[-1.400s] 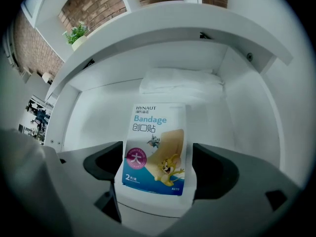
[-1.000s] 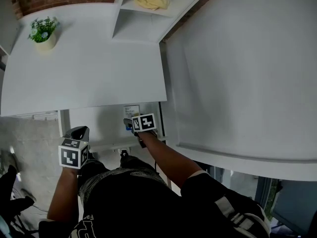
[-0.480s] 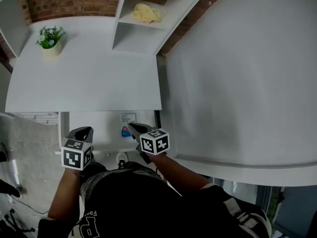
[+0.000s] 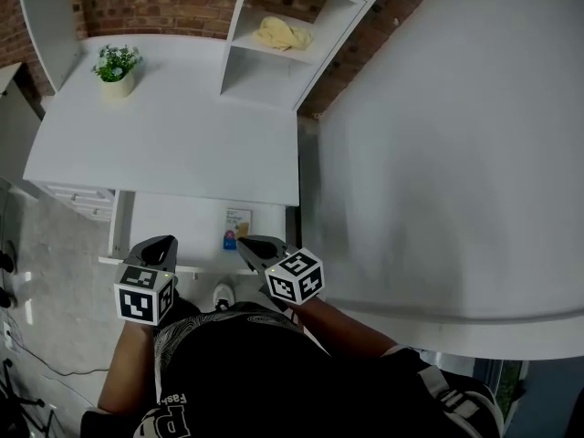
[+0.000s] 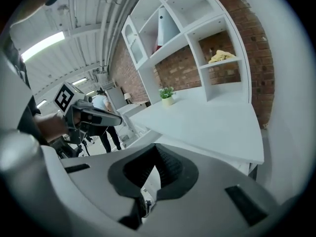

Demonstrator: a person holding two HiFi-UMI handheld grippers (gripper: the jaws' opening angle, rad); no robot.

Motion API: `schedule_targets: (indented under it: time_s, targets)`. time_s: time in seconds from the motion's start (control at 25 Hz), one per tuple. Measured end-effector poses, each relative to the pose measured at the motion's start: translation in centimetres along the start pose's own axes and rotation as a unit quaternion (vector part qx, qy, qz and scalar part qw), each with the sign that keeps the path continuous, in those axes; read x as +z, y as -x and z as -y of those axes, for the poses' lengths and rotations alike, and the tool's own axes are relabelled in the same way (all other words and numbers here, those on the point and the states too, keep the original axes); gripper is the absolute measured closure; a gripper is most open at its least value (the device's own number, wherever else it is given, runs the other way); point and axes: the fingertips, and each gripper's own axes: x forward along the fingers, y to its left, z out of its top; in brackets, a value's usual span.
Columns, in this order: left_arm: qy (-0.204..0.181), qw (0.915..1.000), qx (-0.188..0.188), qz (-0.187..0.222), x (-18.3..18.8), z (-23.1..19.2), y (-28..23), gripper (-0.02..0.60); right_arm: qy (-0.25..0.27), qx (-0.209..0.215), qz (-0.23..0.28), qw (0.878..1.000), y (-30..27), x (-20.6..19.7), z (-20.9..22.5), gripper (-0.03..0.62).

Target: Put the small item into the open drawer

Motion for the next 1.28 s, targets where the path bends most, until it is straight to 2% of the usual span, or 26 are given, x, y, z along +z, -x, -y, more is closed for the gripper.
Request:
schedule_targets:
  time_s: [0.32,0.48,0.96,1.28]
  targets:
    - [0.002,0.9999,-0.002,0.011,-0.3,0.7,3.4,0.563,0.009,0.002,0.017,1.000,2.0,0.3,-2.5,0.591]
    - [0.000,0.9995,-0.007,0.030,-0.4,0.3,5.7,0.563,0.001,-0.010,0.017,1.000,2.0,-0.6,-4.8,0.591]
    - [-0.027,0.9961,-0.082,0.019,-6.1,-2.6,14.2,0.563,-0.039,-0.073,0.043,0.996,0.9,-3.9,-15.8,0.591]
    - [-0.052,0.9912,-0.122,0.004,-8.5,-3.2,16.9,0.563,-0.062,-0.141,0.068,0.986,3.3,-6.3,-19.6,0.591]
